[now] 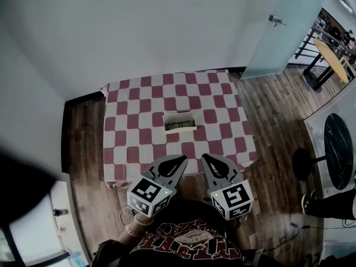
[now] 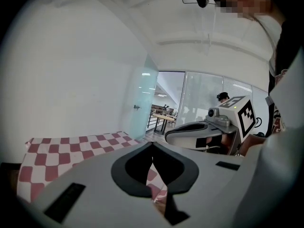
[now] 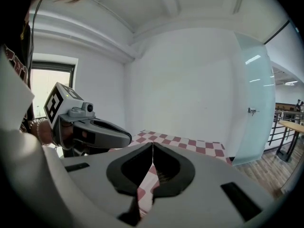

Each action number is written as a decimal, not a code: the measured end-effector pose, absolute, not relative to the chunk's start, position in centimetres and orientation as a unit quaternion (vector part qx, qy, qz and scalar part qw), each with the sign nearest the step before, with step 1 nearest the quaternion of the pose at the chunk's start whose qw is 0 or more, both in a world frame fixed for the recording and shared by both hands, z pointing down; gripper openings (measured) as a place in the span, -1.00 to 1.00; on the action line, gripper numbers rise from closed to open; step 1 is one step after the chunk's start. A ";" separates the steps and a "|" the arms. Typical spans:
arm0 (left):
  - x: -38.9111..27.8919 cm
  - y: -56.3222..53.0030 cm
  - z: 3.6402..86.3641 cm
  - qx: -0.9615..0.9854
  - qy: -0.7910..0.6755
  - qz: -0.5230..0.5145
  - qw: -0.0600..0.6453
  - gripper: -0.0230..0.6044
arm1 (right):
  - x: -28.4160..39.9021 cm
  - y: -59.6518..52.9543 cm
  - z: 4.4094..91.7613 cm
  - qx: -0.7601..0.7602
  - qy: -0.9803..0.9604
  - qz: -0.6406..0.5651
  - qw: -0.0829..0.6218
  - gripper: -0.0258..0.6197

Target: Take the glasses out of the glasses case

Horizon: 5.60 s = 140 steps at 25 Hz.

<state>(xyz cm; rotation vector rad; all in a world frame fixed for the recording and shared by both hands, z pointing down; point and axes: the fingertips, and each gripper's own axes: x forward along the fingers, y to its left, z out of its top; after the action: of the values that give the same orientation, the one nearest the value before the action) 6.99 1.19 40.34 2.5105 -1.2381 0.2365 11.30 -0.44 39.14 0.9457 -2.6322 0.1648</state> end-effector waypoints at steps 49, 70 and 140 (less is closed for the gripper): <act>4.9 -11.0 42.4 0.788 -0.574 0.094 0.203 -0.92 | 11.1 -14.8 44.0 0.156 -0.956 0.035 0.246 -0.86; 2.2 -11.6 45.6 0.807 -0.529 0.136 0.227 -0.92 | 8.7 -15.7 46.1 0.187 -0.944 0.045 0.269 -0.86; -2.3 -8.2 51.0 0.806 -0.480 0.125 0.323 -0.92 | 2.1 -16.5 58.2 0.139 -0.897 0.068 0.414 -0.86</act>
<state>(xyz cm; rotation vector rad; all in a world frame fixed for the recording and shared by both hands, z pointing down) -2.29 -8.16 50.98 2.1169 -1.2594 0.3270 2.09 -16.52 58.24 0.3498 -2.2552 0.1706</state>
